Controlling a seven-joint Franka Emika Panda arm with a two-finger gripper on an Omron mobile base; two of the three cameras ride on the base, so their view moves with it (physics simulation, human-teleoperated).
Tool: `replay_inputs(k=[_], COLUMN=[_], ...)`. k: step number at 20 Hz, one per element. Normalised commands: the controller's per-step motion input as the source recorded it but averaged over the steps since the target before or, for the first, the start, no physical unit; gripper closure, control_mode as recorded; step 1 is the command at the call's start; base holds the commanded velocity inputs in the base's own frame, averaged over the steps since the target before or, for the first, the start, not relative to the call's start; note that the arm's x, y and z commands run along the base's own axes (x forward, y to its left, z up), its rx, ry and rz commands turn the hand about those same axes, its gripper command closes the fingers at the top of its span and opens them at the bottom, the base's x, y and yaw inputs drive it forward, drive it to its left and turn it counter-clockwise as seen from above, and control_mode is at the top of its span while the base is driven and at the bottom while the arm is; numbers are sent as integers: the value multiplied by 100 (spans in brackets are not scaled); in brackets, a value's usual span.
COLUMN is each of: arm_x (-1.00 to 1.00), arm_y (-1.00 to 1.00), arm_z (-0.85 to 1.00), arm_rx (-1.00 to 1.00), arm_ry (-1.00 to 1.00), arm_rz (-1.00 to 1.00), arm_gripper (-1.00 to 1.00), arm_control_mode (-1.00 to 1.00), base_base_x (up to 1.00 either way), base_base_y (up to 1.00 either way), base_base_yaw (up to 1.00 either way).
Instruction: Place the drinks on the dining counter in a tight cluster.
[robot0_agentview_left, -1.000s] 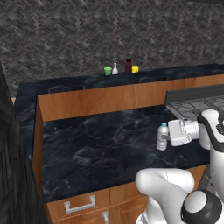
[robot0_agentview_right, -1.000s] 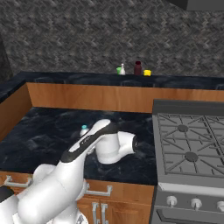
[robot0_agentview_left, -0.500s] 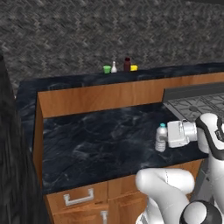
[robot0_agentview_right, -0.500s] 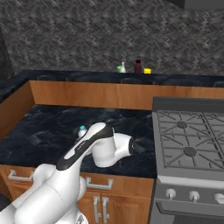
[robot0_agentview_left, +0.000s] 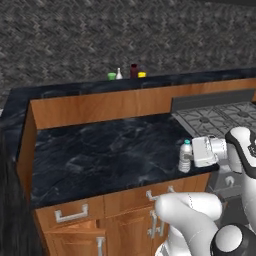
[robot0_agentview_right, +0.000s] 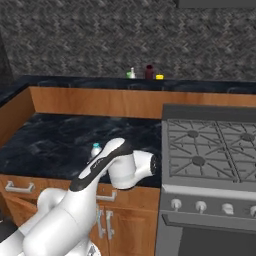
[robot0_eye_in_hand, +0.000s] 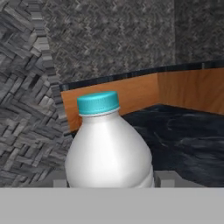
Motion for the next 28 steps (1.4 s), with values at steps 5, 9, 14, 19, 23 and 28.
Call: replay_inputs(k=[5, 9, 14, 19, 23, 28], arm_x=[0, 0, 0, 0, 0, 0], arm_y=[0, 0, 0, 0, 0, 0], arm_z=[0, 0, 0, 0, 0, 0], arm_rx=[0, 0, 0, 0, 0, 0], arm_ry=[0, 0, 0, 0, 0, 0], arm_rz=[0, 0, 0, 0, 0, 0], arm_gripper=[100, 100, 100, 100, 100, 100], arm_control_mode=[100, 100, 100, 100, 100, 100], base_base_x=[0, 0, -10, -27, -30, -15], base_base_y=[-80, -80, -81, -80, -79, -80], base_base_yaw=[0, 0, 0, 0, 0, 0])
